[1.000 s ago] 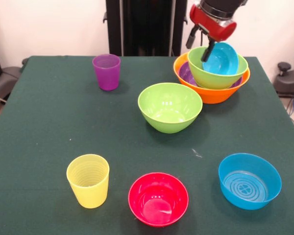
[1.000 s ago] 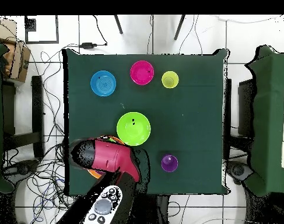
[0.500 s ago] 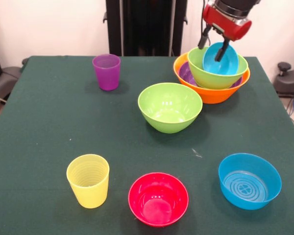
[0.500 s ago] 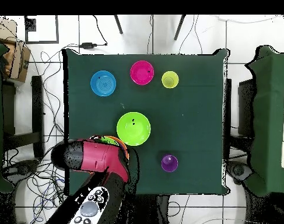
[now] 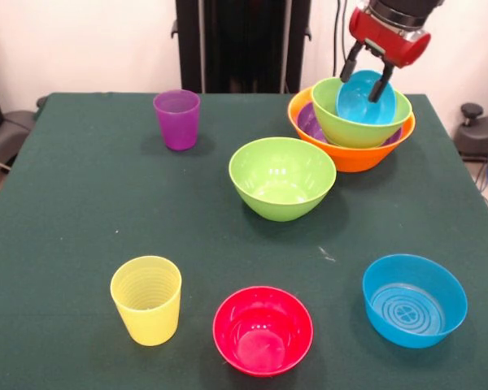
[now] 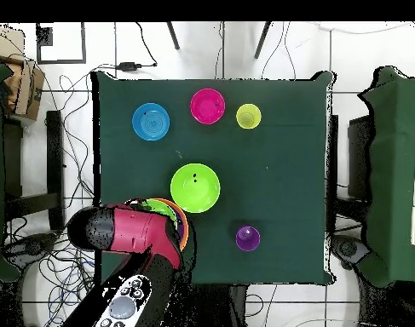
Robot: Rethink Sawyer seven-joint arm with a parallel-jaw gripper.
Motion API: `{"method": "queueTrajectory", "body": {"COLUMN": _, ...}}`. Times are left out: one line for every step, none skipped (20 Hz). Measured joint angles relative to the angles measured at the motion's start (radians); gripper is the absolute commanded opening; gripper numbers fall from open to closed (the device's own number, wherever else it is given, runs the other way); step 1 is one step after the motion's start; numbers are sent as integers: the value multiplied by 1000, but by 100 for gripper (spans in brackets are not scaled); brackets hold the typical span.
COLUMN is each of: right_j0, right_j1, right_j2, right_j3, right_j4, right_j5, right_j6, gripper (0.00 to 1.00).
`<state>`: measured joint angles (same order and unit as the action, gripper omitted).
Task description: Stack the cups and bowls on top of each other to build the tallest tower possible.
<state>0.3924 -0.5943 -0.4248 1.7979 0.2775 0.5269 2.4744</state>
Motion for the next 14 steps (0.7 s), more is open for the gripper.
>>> {"method": "queueTrajectory", "body": {"right_j0": 0, "right_j1": 3, "right_j2": 0, "right_j3": 4, "right_j4": 0, "right_j5": -11, "right_j6": 0, "gripper": 100}}
{"method": "queueTrajectory", "body": {"right_j0": -1, "right_j1": 5, "right_j2": 0, "right_j3": 7, "right_j4": 0, "right_j5": -21, "right_j6": 0, "gripper": 100}}
{"method": "queueTrajectory", "body": {"right_j0": -1, "right_j1": 8, "right_j2": 0, "right_j3": 11, "right_j4": 0, "right_j5": -31, "right_j6": 0, "gripper": 100}}
{"method": "queueTrajectory", "body": {"right_j0": -1, "right_j1": 15, "right_j2": 0, "right_j3": 18, "right_j4": 1, "right_j5": -51, "right_j6": 0, "gripper": 100}}
{"method": "queueTrajectory", "body": {"right_j0": -1, "right_j1": 18, "right_j2": 0, "right_j3": 22, "right_j4": 1, "right_j5": -60, "right_j6": 0, "gripper": 100}}
{"method": "queueTrajectory", "body": {"right_j0": -1, "right_j1": 23, "right_j2": 0, "right_j3": 28, "right_j4": 2, "right_j5": -72, "right_j6": 0, "gripper": 100}}
{"method": "queueTrajectory", "body": {"right_j0": 0, "right_j1": 26, "right_j2": 0, "right_j3": 31, "right_j4": 2, "right_j5": -78, "right_j6": 0, "gripper": 100}}
{"method": "queueTrajectory", "body": {"right_j0": 0, "right_j1": 29, "right_j2": 0, "right_j3": 35, "right_j4": 2, "right_j5": -83, "right_j6": 0, "gripper": 100}}
{"method": "queueTrajectory", "body": {"right_j0": 1, "right_j1": 33, "right_j2": 0, "right_j3": 39, "right_j4": 2, "right_j5": -88, "right_j6": 0, "gripper": 100}}
{"method": "queueTrajectory", "body": {"right_j0": 1, "right_j1": 35, "right_j2": 0, "right_j3": 41, "right_j4": 2, "right_j5": -90, "right_j6": 0, "gripper": 100}}
{"method": "queueTrajectory", "body": {"right_j0": 2, "right_j1": 40, "right_j2": 0, "right_j3": 46, "right_j4": 3, "right_j5": -92, "right_j6": 0, "gripper": 100}}
{"method": "queueTrajectory", "body": {"right_j0": 3, "right_j1": 41, "right_j2": 0, "right_j3": 48, "right_j4": 3, "right_j5": -93, "right_j6": 0, "gripper": 100}}
{"method": "queueTrajectory", "body": {"right_j0": 4, "right_j1": 42, "right_j2": 0, "right_j3": 50, "right_j4": 3, "right_j5": -92, "right_j6": 0, "gripper": 100}}
{"method": "queueTrajectory", "body": {"right_j0": 6, "right_j1": 41, "right_j2": 0, "right_j3": 55, "right_j4": 3, "right_j5": -92, "right_j6": 0, "gripper": 100}}
